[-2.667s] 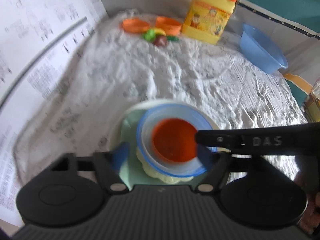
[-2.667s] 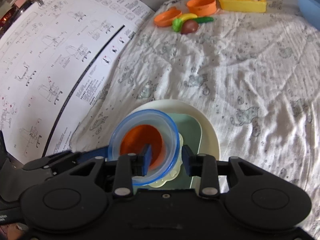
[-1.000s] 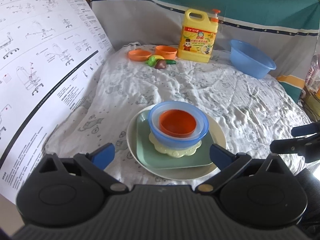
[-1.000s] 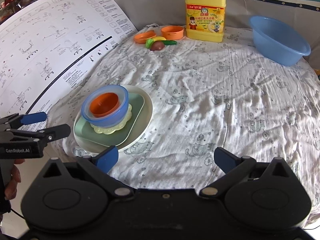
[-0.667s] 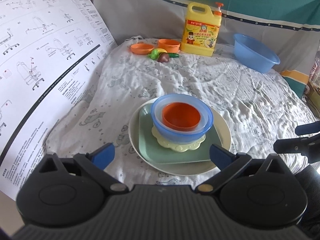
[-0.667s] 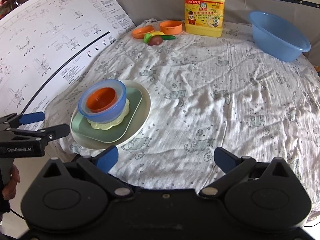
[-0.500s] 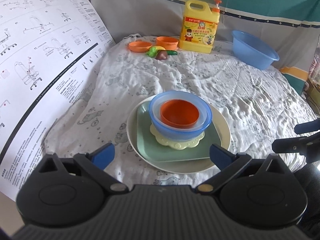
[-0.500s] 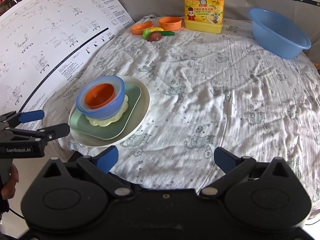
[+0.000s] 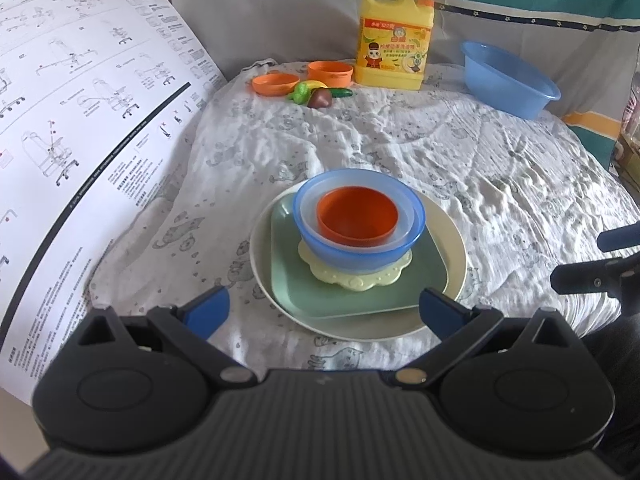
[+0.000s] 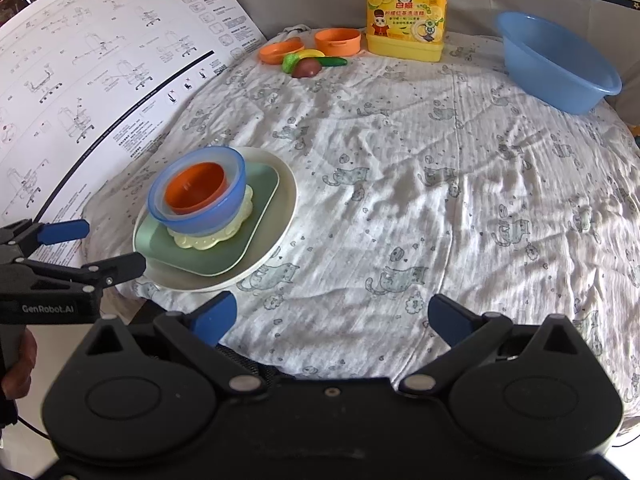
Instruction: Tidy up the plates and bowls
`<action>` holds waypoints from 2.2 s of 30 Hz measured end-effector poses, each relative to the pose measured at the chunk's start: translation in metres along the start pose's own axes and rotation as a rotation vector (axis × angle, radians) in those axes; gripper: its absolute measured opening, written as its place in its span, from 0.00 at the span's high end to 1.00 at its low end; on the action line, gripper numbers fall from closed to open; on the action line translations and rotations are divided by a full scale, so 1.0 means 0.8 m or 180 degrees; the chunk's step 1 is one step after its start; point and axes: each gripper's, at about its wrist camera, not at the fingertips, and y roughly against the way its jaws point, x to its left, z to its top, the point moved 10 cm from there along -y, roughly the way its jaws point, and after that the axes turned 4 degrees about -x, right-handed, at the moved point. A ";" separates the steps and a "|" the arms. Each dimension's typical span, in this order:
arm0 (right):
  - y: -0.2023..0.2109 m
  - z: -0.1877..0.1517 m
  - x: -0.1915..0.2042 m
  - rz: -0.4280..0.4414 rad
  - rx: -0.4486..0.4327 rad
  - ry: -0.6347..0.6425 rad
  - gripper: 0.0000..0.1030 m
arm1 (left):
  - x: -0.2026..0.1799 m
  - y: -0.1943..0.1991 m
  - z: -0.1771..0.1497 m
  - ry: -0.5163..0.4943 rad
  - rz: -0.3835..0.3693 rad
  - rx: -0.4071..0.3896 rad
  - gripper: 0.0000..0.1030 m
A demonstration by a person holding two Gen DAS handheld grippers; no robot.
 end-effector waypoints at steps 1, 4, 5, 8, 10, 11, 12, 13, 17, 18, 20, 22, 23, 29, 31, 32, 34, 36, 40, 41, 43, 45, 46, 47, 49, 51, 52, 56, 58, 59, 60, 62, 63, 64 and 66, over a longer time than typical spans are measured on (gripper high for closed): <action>0.000 0.000 0.000 0.0000 0.0002 -0.0003 0.00 | 0.000 0.000 0.000 -0.0010 -0.0003 -0.0001 0.00; -0.001 0.000 -0.001 -0.0004 0.0007 -0.0012 0.00 | -0.001 -0.001 0.001 -0.0033 -0.0005 0.0000 0.00; -0.001 0.000 -0.001 -0.0003 0.0007 -0.0011 0.00 | -0.001 -0.002 0.002 -0.0041 -0.0001 -0.0002 0.00; -0.002 0.000 -0.001 -0.0008 0.0011 -0.0021 0.00 | -0.003 -0.002 0.003 -0.0070 0.0016 0.0000 0.00; -0.002 0.000 -0.001 -0.0011 0.0010 -0.0024 0.00 | -0.002 -0.003 0.003 -0.0086 0.0034 -0.0003 0.00; -0.002 0.000 -0.001 -0.0010 0.0010 -0.0022 0.00 | -0.003 -0.004 0.003 -0.0097 0.0043 -0.0002 0.00; -0.002 0.000 -0.001 -0.0009 0.0011 -0.0021 0.00 | -0.003 -0.004 0.003 -0.0104 0.0044 -0.0001 0.00; -0.003 0.000 -0.002 -0.0008 0.0011 -0.0022 0.00 | -0.003 -0.004 0.003 -0.0106 0.0043 -0.0003 0.00; -0.003 0.000 -0.002 -0.0015 0.0007 -0.0030 0.00 | -0.004 -0.005 0.003 -0.0118 0.0048 -0.0006 0.00; -0.003 0.000 -0.002 -0.0019 0.0007 -0.0035 0.00 | -0.004 -0.005 0.003 -0.0118 0.0046 -0.0002 0.00; -0.003 0.000 -0.002 -0.0017 0.0008 -0.0034 0.00 | -0.004 -0.005 0.003 -0.0128 0.0043 -0.0005 0.00; -0.004 0.000 -0.003 -0.0022 0.0007 -0.0039 0.00 | -0.005 -0.005 0.002 -0.0138 0.0045 -0.0010 0.00; -0.004 0.000 -0.003 -0.0027 0.0006 -0.0043 0.00 | -0.005 -0.006 0.002 -0.0139 0.0042 -0.0008 0.00; -0.004 0.000 -0.002 -0.0046 0.0004 -0.0059 0.00 | -0.005 -0.006 0.001 -0.0148 0.0029 -0.0005 0.00; -0.004 0.000 -0.002 -0.0050 0.0008 -0.0065 0.00 | -0.006 -0.007 0.000 -0.0151 0.0002 0.0005 0.00; -0.005 0.000 -0.003 -0.0053 0.0011 -0.0069 0.00 | -0.006 -0.008 -0.001 -0.0149 -0.0018 0.0013 0.00; -0.005 -0.001 -0.002 -0.0061 0.0013 -0.0079 0.00 | -0.006 -0.009 -0.002 -0.0153 -0.0027 0.0017 0.00; -0.005 -0.001 -0.001 -0.0065 0.0014 -0.0081 0.00 | -0.006 -0.010 -0.003 -0.0157 -0.0013 0.0017 0.00; -0.005 -0.001 -0.002 -0.0065 0.0013 -0.0081 0.00 | -0.005 -0.011 -0.005 -0.0172 0.0000 0.0012 0.00; -0.005 0.000 -0.002 -0.0067 0.0012 -0.0082 0.00 | -0.005 -0.011 -0.005 -0.0182 0.0007 0.0008 0.00; -0.005 -0.001 -0.002 -0.0067 0.0010 -0.0076 0.00 | -0.004 -0.011 -0.005 -0.0216 0.0025 -0.0004 0.00; -0.004 0.000 -0.002 -0.0069 0.0002 -0.0076 0.00 | -0.005 -0.010 -0.005 -0.0242 0.0027 -0.0010 0.00; -0.004 0.000 -0.002 -0.0070 0.0001 -0.0078 0.00 | -0.006 -0.010 -0.005 -0.0254 0.0024 -0.0013 0.00; -0.004 0.000 -0.002 -0.0072 0.0000 -0.0081 0.00 | -0.006 -0.009 -0.005 -0.0266 0.0022 -0.0016 0.00; -0.004 0.000 -0.003 -0.0076 -0.0002 -0.0083 0.00 | -0.007 -0.009 -0.005 -0.0288 0.0022 -0.0022 0.00; -0.003 0.001 -0.002 -0.0086 -0.0009 -0.0089 0.00 | -0.008 -0.008 -0.005 -0.0308 0.0019 -0.0025 0.00; -0.003 0.001 -0.001 -0.0089 -0.0014 -0.0089 0.00 | -0.008 -0.008 -0.005 -0.0313 0.0016 -0.0024 0.00; -0.002 0.002 0.000 -0.0097 -0.0024 -0.0088 0.00 | -0.009 -0.007 -0.005 -0.0317 0.0011 -0.0022 0.00; -0.002 0.001 0.000 -0.0096 -0.0024 -0.0088 0.00 | -0.009 -0.007 -0.005 -0.0318 0.0011 -0.0022 0.00; -0.002 0.001 0.000 -0.0096 -0.0023 -0.0088 0.00 | -0.009 -0.007 -0.005 -0.0323 0.0012 -0.0023 0.00; -0.002 0.001 -0.001 -0.0095 -0.0023 -0.0086 0.00 | -0.009 -0.007 -0.005 -0.0322 0.0014 -0.0022 0.00; -0.002 0.001 -0.001 -0.0093 -0.0023 -0.0085 0.00 | -0.009 -0.007 -0.005 -0.0319 0.0014 -0.0021 0.00; -0.002 0.001 -0.001 -0.0093 -0.0023 -0.0085 0.00 | -0.009 -0.007 -0.005 -0.0324 0.0012 -0.0018 0.00; -0.002 0.001 -0.001 -0.0094 -0.0023 -0.0085 0.00 | -0.010 -0.007 -0.005 -0.0330 0.0008 -0.0017 0.00; -0.003 0.001 0.000 -0.0095 -0.0024 -0.0086 0.00 | -0.009 -0.007 -0.005 -0.0337 0.0006 -0.0016 0.00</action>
